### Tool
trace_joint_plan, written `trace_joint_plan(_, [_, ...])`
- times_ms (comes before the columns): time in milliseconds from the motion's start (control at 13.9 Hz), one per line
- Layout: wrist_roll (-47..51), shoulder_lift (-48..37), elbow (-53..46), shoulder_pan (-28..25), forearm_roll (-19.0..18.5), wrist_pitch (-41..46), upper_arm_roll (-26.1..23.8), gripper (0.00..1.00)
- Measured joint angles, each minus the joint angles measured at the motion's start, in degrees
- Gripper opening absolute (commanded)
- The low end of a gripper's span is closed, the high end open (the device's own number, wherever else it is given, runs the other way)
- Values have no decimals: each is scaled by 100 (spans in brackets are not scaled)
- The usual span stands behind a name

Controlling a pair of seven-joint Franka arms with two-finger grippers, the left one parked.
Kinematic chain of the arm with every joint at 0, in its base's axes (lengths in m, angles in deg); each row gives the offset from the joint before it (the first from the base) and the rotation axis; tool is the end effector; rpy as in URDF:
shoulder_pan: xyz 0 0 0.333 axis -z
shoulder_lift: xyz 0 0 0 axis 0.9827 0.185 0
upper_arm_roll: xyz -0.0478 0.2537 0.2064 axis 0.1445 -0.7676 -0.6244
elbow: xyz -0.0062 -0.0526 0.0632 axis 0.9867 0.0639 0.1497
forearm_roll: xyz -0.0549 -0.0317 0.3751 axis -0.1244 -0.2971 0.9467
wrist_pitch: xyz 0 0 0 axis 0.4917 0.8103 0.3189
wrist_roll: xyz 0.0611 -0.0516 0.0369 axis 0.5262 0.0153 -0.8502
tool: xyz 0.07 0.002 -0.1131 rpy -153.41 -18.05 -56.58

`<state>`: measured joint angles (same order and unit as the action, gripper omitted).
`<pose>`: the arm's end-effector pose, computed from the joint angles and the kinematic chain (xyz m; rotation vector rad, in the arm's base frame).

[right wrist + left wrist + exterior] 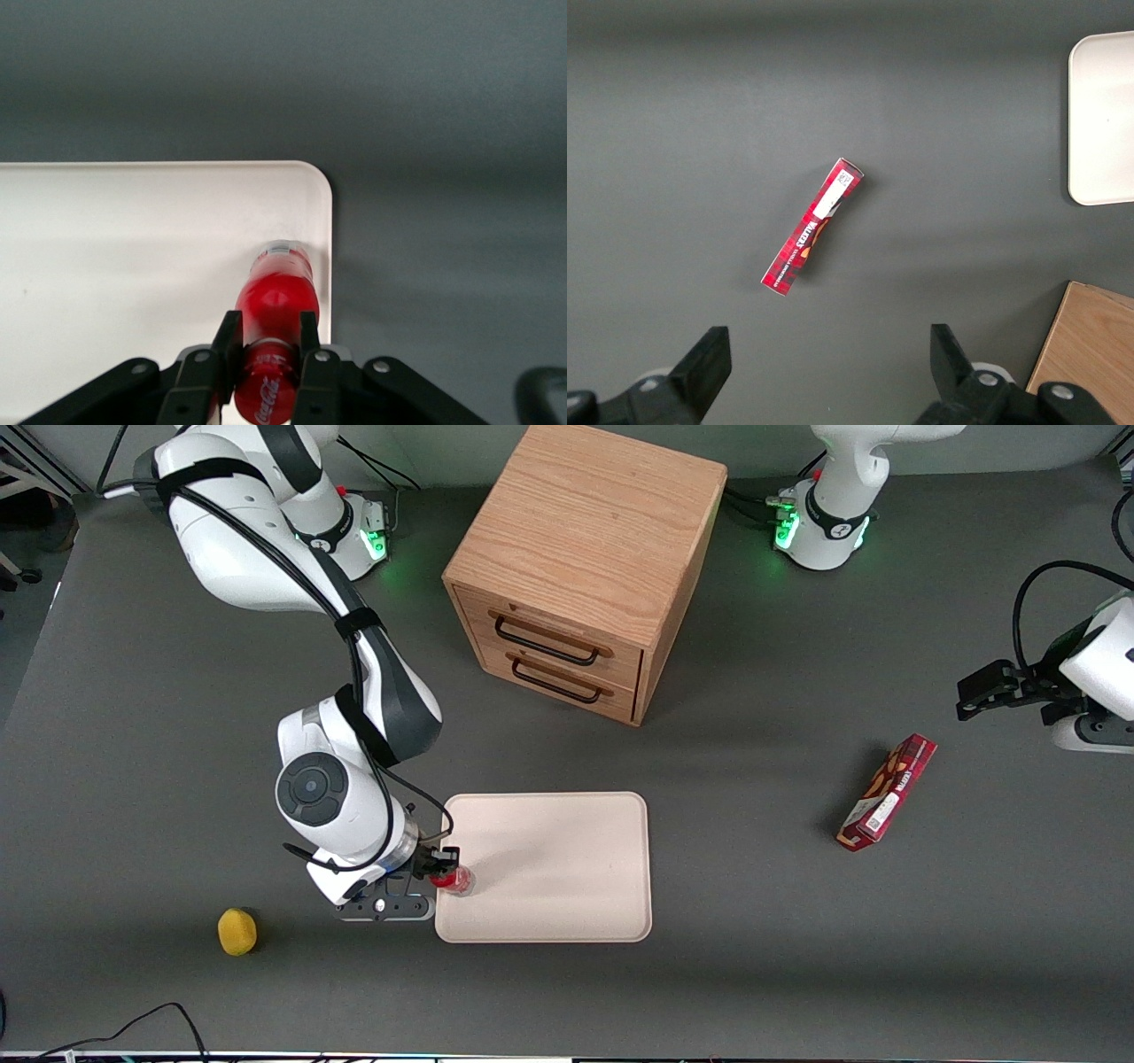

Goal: Place coke bottle on tray
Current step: 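Carry the held bottle over to the cream tray's edge, then lower the bottle onto the tray and open the right gripper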

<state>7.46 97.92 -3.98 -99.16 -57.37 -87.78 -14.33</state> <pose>0.7212 0.2879 0.3282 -3.0997 0.0251 -0.1708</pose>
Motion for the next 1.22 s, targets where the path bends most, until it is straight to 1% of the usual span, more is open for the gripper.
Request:
trace_joint_plan(288, [0, 127, -105, 0, 0, -59, 6, 0])
trace_joint_plan(359, [0, 153, -137, 0, 0, -95, 6, 61])
trace_joint_plan(431, [0, 175, -154, 0, -1, -132, 7, 100])
trace_joint_plan(935, [0, 141, -297, 9, -36, -132, 18, 100])
trace_joint_plan(1222, [0, -184, -356, 41, -37, 456, 38, 100])
